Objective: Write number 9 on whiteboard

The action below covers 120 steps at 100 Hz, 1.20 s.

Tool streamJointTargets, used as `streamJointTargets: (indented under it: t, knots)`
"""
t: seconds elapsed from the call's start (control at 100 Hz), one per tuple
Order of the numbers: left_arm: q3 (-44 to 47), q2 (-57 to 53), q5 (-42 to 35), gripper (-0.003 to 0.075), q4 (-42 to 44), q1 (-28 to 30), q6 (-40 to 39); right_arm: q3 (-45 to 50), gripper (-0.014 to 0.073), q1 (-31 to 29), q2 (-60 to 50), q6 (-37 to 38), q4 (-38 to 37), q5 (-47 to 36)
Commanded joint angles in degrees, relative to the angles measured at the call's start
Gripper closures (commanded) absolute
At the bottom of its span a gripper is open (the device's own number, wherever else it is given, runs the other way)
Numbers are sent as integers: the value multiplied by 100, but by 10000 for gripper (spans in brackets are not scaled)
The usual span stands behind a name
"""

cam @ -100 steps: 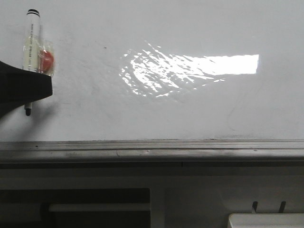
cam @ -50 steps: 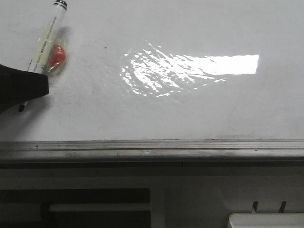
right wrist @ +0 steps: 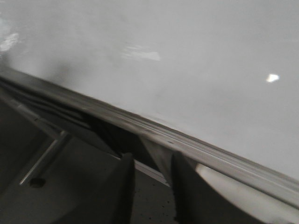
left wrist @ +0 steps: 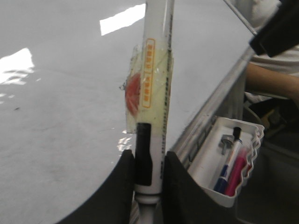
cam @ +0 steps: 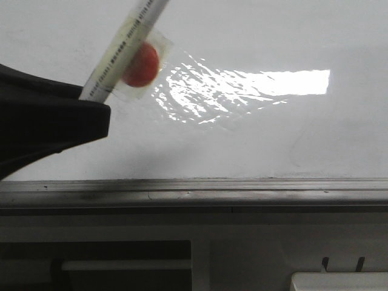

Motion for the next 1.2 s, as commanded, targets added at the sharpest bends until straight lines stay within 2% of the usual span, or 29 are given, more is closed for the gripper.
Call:
streamJointTargets:
  t: [0.0, 0.09, 0.23, 0.58, 0.74, 1.01, 1.08, 1.19]
  knots:
    - [-145, -103, -482, 740, 460, -26, 204, -526, 290, 666, 236, -416, -12, -528]
    - [-145, -103, -597, 740, 484, -26, 304, -784, 286, 1118, 490, -447, -12, -824]
    - [-145, -103, -873, 740, 571, -26, 330, -1123, 286, 1437, 1021, -447, -12, -1051]
    - [-145, -103, -878, 740, 599, -26, 434, -1974, 286, 1685, 2328, -447, 60, -1050]
    - [-145, -103, -867, 740, 599, -26, 434, -2158, 286, 1937, 2470, -447, 60, -1098]
    - [-145, -103, -815, 740, 599, -26, 434, -2163, 288, 1950, 2495, -447, 60, -1344]
    - [-145, -103, -780, 740, 599, -26, 434, -2163, 319, 1950, 2495, -447, 60, -1405]
    - [-145, -103, -790, 740, 599, -26, 434, -2163, 450, 1950, 2508, -447, 60, -1346]
